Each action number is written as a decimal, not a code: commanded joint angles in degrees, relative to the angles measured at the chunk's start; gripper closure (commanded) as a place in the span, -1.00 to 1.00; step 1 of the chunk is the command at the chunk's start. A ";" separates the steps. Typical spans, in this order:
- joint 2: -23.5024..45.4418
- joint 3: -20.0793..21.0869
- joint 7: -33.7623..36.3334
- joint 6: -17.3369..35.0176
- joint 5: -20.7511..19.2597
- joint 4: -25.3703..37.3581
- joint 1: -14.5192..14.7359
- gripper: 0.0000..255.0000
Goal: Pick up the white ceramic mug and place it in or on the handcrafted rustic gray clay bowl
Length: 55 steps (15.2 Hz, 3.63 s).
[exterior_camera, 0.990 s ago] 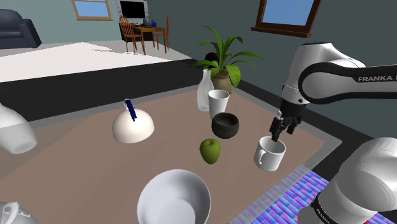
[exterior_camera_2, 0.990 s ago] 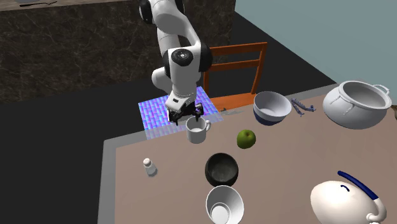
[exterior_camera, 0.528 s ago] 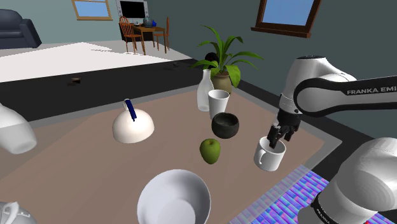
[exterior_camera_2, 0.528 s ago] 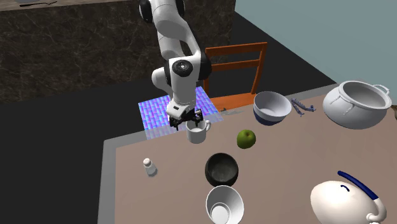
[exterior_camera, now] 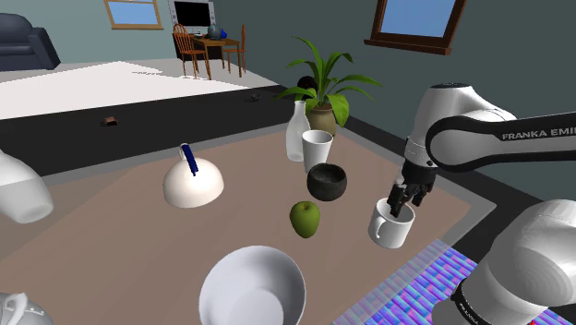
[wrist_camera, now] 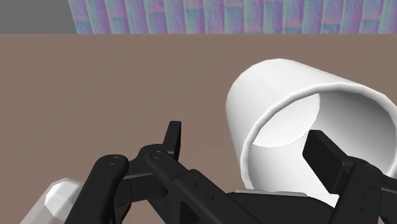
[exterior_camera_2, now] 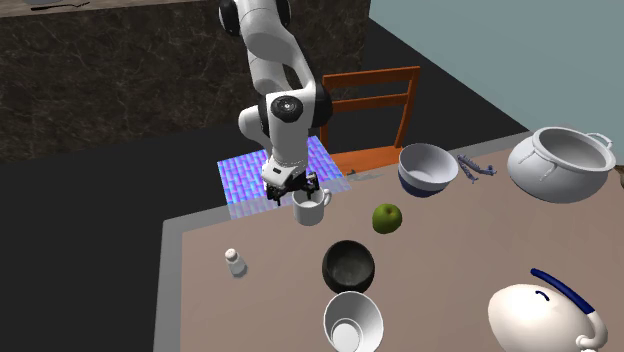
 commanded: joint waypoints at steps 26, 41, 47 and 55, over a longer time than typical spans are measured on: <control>-3.78 0.55 -0.04 -14.62 0.65 10.84 0.35 1.00; -2.71 0.95 -0.09 -25.59 1.07 22.89 0.58 1.00; 7.89 2.08 1.16 -22.55 2.18 30.44 1.37 1.00; 27.04 3.85 3.27 -18.91 3.36 45.95 2.26 1.00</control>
